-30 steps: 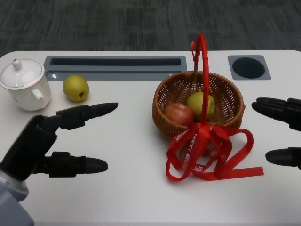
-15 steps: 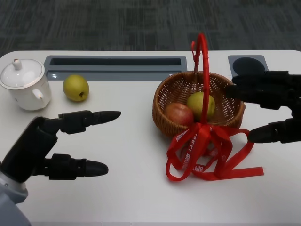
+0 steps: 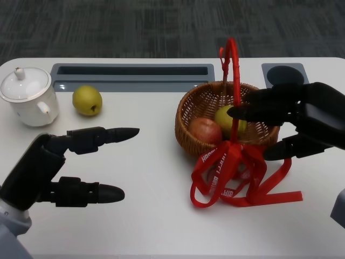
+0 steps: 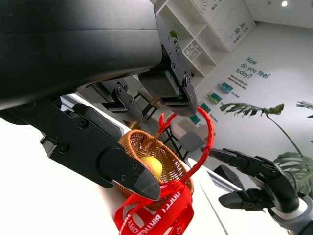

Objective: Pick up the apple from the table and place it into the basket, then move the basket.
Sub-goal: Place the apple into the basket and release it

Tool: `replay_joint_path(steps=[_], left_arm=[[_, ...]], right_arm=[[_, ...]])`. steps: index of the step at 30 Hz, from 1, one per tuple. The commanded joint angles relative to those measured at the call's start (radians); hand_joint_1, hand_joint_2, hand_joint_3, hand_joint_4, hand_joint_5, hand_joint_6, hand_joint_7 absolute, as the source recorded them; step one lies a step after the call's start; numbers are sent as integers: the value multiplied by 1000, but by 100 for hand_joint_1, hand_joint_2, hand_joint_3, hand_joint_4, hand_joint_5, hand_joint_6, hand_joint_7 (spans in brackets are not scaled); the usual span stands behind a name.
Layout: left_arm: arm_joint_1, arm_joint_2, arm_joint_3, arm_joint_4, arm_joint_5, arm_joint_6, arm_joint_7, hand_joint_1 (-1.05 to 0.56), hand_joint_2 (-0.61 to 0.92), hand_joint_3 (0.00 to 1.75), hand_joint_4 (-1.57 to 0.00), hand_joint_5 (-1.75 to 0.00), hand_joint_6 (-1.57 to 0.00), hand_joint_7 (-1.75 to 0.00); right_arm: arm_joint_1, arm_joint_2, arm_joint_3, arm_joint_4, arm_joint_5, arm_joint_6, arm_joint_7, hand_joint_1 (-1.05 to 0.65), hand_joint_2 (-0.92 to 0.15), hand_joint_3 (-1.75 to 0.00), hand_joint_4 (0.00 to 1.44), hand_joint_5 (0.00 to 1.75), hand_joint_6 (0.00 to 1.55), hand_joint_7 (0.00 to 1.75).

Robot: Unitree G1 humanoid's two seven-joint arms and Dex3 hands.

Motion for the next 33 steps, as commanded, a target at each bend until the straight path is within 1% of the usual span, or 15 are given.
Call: replay_joint_path(steps=[1,4,7,10,13,16,21,23,26,29,33], left_arm=[[13,9,15,-18,-8,11,-8,-48,66,0,-81,-2,-75,-1],[17,7,17,-26,-6,9,-5,-47,65,0,-82,-2,-75,-1],[23,6,20,-31,-5,4,-5,-45,65,0,-82,-2,-76,-1],[31,9,23,-36,-10,2,-9,-46,65,0,-82,-1,-75,0],[34,14,25,-46,-10,13,-13,-46,65,0,-82,-1,-75,0],[35,16,24,-58,-11,27,-17,-44,65,0,-82,-1,-75,0],[32,13,22,-56,-13,30,-19,-43,64,0,-82,-1,-75,0],[27,11,22,-48,-9,24,-16,-43,64,0,-83,-1,-76,0],[18,10,21,-37,-4,22,-15,-43,64,0,-83,-1,-77,-1],[12,10,19,-32,-1,26,-15,-44,64,0,-84,-1,-77,-1],[5,7,17,-20,5,27,-13,-44,65,0,-84,-1,-78,-1]], right_arm=[[-56,-31,90,65,-66,38,-100,-65,-87,-1,63,2,55,1],[-91,-29,172,131,-104,68,-170,-66,-88,0,64,1,56,1],[-108,-29,228,186,-101,99,-197,-67,-87,0,65,1,55,1],[-111,-35,256,217,-72,110,-212,-65,-85,0,65,1,56,1],[-114,-47,282,227,-65,121,-260,-66,-84,0,67,1,58,1],[-112,-72,310,217,-71,119,-315,-65,-84,0,66,1,57,1],[-99,-139,360,126,-127,85,-447,-64,-85,-1,58,0,52,0],[-93,-170,379,75,-161,81,-493,-64,-88,-2,52,0,45,0],[-76,-214,399,-18,-221,104,-570,-64,-91,-4,41,0,32,0],[-44,-252,393,-126,-260,136,-651,-64,-92,-6,34,0,24,0],[-4,-287,369,-243,-257,120,-721,-63,-91,-3,32,0,26,1]])
